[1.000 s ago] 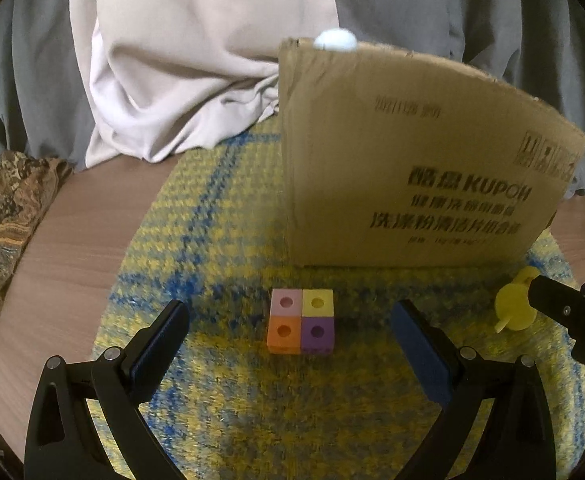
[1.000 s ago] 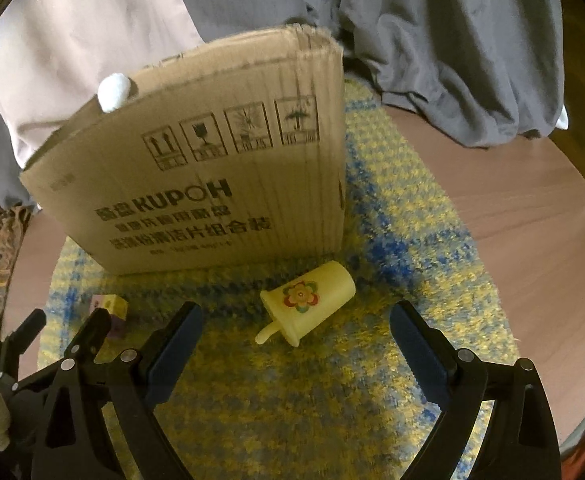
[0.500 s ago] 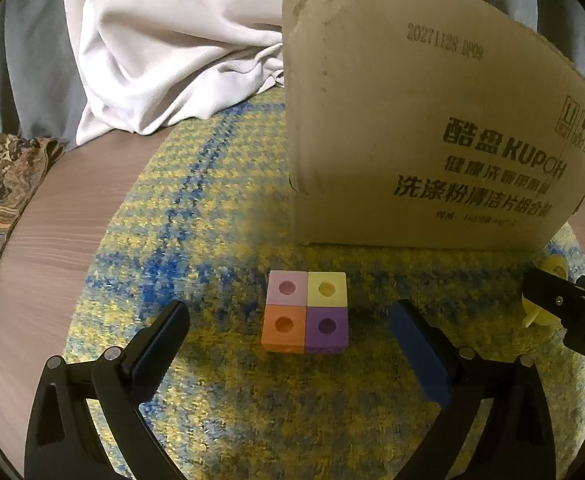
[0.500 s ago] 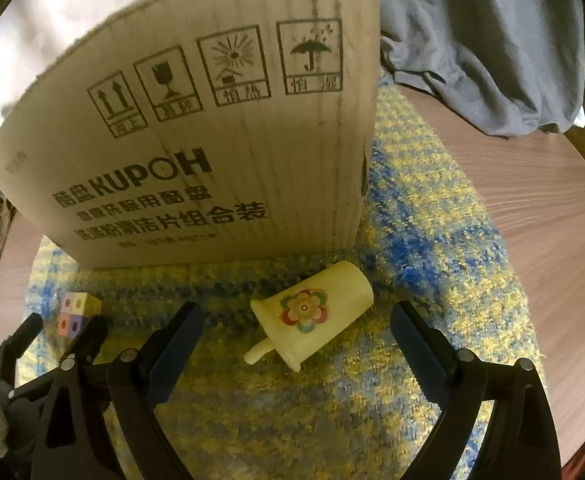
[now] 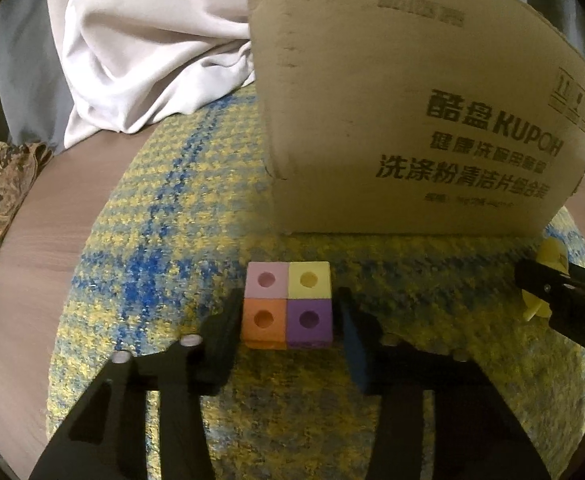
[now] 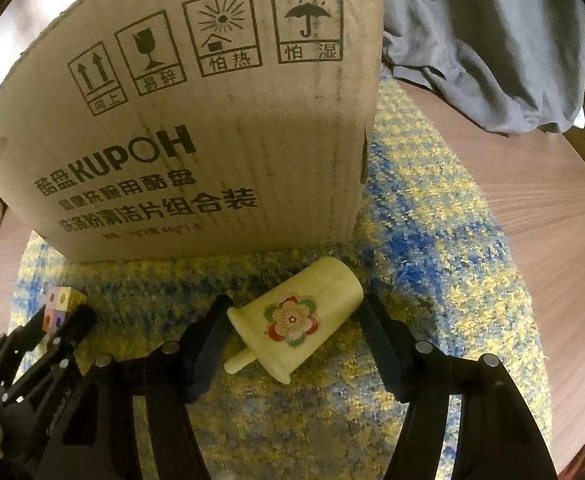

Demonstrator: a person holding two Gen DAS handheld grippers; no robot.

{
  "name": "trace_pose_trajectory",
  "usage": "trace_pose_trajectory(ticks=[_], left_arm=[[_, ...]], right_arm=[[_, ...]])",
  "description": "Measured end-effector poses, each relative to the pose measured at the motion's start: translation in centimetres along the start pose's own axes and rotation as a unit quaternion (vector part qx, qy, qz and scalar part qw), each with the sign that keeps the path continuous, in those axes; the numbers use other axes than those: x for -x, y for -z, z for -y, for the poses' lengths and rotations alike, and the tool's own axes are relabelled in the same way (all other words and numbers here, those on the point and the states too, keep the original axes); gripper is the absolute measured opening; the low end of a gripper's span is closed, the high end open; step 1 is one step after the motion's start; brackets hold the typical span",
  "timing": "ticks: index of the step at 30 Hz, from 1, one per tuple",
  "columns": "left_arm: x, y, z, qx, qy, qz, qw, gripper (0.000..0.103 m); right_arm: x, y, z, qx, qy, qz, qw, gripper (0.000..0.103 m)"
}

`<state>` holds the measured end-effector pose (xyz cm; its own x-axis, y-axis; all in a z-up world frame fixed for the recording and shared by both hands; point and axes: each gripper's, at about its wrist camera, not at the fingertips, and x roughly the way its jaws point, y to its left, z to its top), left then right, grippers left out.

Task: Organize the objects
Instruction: 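Grasp the coloured cube block with the left gripper while the right grasps the yellow cup, then carry the cube block and the yellow cup in both grippers over the box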

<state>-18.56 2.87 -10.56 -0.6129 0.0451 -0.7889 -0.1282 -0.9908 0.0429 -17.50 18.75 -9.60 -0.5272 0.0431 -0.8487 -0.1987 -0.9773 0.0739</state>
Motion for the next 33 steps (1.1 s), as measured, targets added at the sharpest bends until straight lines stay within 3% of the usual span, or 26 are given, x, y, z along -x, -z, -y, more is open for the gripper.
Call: trace_pose_trajectory(ticks=[15,33], left_arm=[[2.5,0.2,0.6,-0.009,0.001,0.021,0.9997,0.039],[7.8,-2.3,0.6,-0.006,0.024,0.069,0.9973,0.039]], right_arm=[[3.2,0.3,0.5,-0.001,0.007,0.027,1.0,0.065],[9.2,-0.8,0.3,0.003,0.006,0.081,0.997,0.065]])
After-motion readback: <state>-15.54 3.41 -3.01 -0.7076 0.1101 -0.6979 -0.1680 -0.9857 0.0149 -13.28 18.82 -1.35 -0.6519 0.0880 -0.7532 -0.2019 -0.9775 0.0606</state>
